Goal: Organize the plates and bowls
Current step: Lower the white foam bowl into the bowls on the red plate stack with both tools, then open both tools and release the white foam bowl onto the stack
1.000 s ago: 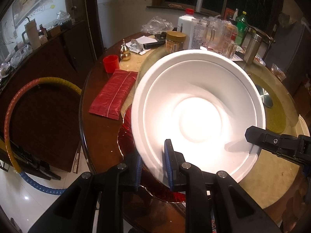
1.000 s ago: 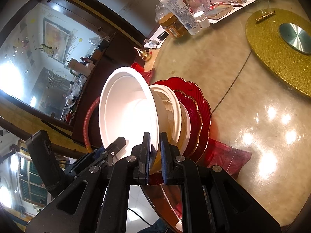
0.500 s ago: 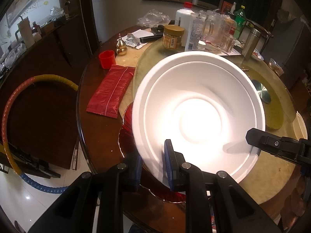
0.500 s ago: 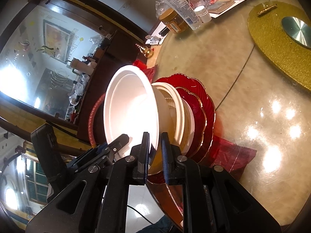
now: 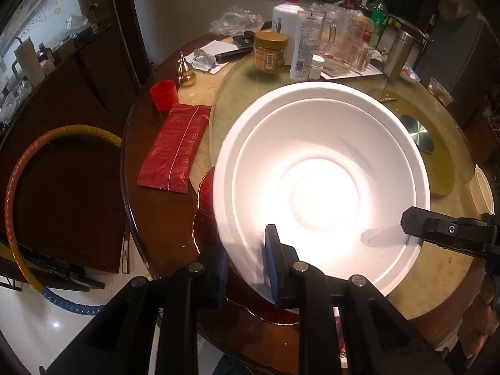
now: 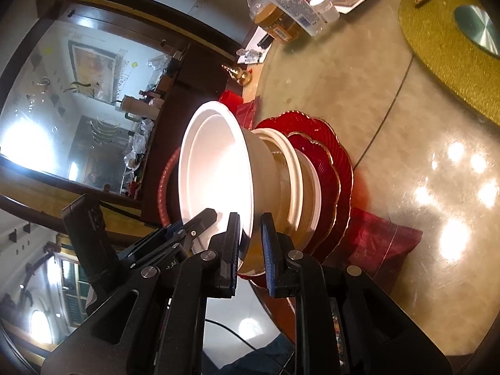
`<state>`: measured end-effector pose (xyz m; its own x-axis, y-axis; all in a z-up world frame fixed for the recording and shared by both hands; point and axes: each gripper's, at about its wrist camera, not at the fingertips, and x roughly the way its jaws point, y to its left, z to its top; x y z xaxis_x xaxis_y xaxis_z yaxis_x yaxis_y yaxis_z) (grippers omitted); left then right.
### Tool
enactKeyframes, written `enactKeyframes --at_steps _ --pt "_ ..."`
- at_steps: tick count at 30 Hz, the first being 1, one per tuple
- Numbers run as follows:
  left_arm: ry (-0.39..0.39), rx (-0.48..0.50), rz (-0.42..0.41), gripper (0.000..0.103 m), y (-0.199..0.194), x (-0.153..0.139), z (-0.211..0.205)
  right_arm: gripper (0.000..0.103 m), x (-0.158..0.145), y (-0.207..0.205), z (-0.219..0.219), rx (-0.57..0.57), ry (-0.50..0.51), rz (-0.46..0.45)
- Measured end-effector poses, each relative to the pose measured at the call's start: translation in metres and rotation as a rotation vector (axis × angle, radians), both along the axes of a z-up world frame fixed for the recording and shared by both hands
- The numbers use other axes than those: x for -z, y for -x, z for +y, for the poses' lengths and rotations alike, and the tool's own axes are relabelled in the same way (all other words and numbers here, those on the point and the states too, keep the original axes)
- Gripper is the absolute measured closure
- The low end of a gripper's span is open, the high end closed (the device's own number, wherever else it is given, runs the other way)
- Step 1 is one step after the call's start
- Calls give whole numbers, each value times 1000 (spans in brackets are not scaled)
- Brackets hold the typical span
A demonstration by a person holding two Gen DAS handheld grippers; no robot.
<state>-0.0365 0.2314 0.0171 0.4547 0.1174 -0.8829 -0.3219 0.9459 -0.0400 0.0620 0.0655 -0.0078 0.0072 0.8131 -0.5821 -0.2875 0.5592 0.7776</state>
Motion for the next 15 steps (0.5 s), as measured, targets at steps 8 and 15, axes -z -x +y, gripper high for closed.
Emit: enactKeyframes --at_steps 8,15 --pt "31 9 51 82 -3 12 7 86 2 -5 -4 -8 -27 46" --pt "34 4 55 81 -4 13 7 86 1 -6 -5 -11 -18 38"
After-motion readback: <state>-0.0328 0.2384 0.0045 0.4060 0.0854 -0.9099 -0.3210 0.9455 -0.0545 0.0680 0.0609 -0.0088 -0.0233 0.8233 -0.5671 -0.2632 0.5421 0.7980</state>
